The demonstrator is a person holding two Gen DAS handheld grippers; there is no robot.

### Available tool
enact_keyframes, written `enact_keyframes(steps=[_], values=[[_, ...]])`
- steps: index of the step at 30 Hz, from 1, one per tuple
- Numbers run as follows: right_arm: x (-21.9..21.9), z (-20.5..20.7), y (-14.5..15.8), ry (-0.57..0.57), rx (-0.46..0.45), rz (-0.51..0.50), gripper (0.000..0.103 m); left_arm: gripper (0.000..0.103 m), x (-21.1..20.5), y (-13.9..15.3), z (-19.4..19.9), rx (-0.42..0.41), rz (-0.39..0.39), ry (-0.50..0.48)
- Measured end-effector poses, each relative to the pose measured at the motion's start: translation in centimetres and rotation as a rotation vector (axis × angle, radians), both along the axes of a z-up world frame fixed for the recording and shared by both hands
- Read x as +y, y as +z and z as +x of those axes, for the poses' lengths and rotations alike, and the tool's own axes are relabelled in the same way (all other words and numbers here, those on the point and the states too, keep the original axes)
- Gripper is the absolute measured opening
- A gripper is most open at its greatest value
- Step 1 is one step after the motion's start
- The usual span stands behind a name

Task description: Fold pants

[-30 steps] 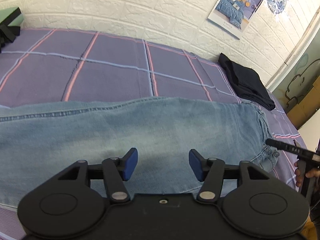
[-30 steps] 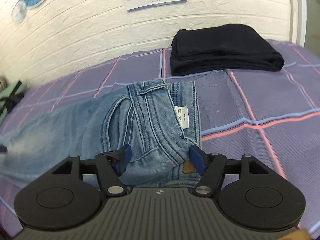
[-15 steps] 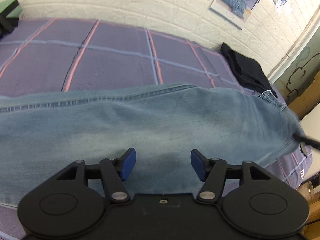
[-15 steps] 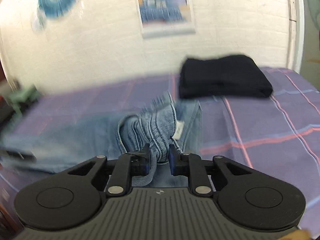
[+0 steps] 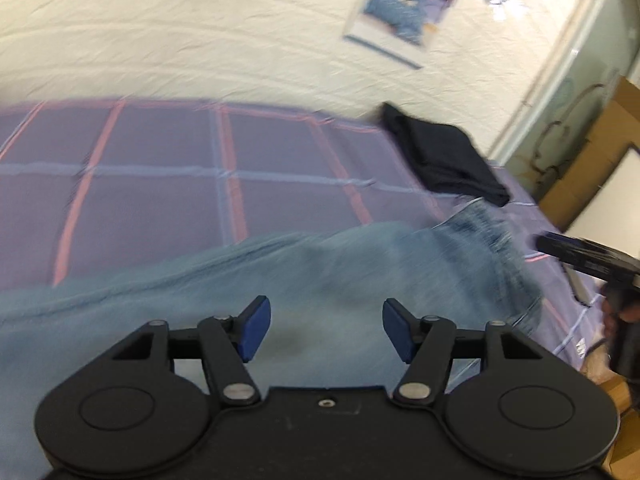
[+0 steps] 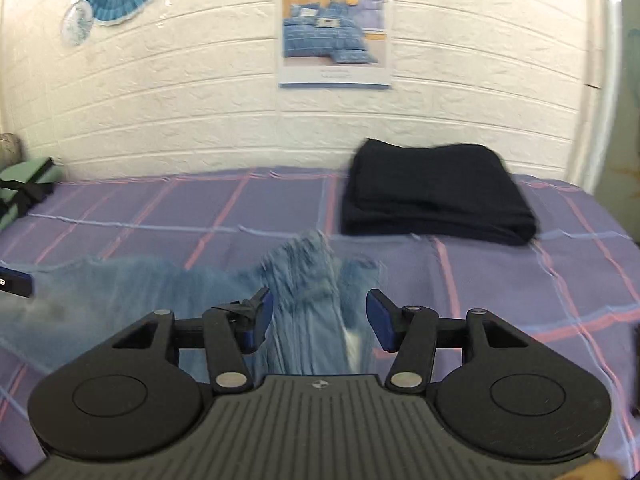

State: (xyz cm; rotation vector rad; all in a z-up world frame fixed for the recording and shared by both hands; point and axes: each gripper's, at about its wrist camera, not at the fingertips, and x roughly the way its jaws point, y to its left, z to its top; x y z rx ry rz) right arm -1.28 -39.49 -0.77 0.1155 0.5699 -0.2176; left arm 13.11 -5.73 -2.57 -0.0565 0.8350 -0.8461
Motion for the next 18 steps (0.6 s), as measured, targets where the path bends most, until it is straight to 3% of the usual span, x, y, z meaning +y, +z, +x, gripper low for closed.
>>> enact_keyframes(steps=[6,7,8,9,11,13,15,18], values=[[-1.3,5.2,-2.4,-0.066,0.041,0.078,0.089,0.103,-5.5,0.3,1.1,-0.040,-0.039,-0.063],[-1.1,5.4,-2.6,-0.057,0.033,0.079,0.079,0.103,-6.2,0.1,1.3,-0.036,-0.051,-0.076],[-1.0,5.4,-2.9,-0.058,0.032,0.068,0.051,0.103,-6.9,-0.2,1.5,-0.036,-0.055,-0.086],[-1.2,5.9,-3.4,-0.075,0.050,0.057,0.049,0.103,-7.7,-0.6,1.8,-0.043,-0.044,-0.094],[-1.8,6.3,-4.9,-0.114,0.091,0.061,0.052,0.103,-9.2,-2.0,2.4,-0.060,0.020,-0.098],[-2.0,6.1,-5.9,-0.109,0.075,0.063,0.056,0.103,-10.5,-4.3,3.7,-0.025,0.092,-0.093],[-2.1,6.0,-6.0,-0.111,0.063,0.069,0.056,0.103,-10.4,-5.4,3.9,-0.042,0.065,-0.095],[-2.0,6.0,-6.1,-0.112,0.063,0.060,0.057,0.103,-10.4,-5.3,2.9,-0.091,0.093,-0.115]])
